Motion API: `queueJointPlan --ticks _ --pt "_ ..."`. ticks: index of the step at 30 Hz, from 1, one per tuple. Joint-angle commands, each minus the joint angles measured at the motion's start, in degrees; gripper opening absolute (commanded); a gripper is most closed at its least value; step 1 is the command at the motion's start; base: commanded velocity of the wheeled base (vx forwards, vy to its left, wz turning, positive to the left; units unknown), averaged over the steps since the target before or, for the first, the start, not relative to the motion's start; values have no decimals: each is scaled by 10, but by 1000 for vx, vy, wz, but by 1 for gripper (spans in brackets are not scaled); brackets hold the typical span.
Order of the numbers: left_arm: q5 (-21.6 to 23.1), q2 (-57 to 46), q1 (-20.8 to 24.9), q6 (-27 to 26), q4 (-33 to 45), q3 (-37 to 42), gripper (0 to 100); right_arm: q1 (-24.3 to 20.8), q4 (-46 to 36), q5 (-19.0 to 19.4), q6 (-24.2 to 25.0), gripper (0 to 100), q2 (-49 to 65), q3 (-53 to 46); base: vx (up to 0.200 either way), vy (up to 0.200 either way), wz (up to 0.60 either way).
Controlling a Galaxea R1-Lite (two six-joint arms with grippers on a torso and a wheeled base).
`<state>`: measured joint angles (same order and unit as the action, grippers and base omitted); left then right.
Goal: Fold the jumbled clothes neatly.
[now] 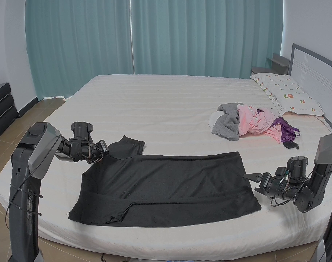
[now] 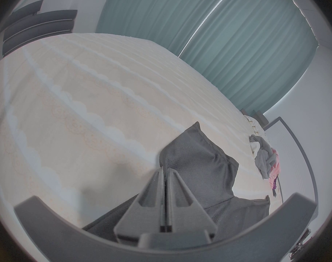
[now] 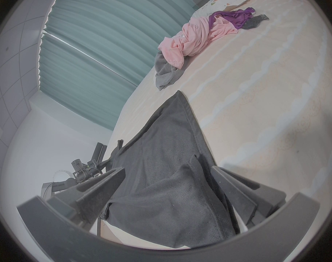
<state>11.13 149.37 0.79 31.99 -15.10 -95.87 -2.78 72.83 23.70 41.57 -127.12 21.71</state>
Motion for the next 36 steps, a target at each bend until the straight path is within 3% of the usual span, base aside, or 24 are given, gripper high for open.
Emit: queueJointPlan --ticks 1,9,16,24,36 --pt "-1 -23 -12 2 0 15 0 0 -1 0 -1 100 -1 5 0 0 0" --pt "-1 -68 -26 2 -2 60 0 -5 -17 -2 -2 100 -7 48 0 0 0" --pt "-1 -74 -21 1 -3 74 0 -23 -124 -26 -3 100 -34 185 0 0 0" --pt "-1 -85 -11 1 -5 99 0 -28 -302 -31 -3 100 -118 421 0 0 0" --pt "-22 -99 -11 3 -5 112 0 -22 -400 -74 -5 100 -201 610 0 0 0"
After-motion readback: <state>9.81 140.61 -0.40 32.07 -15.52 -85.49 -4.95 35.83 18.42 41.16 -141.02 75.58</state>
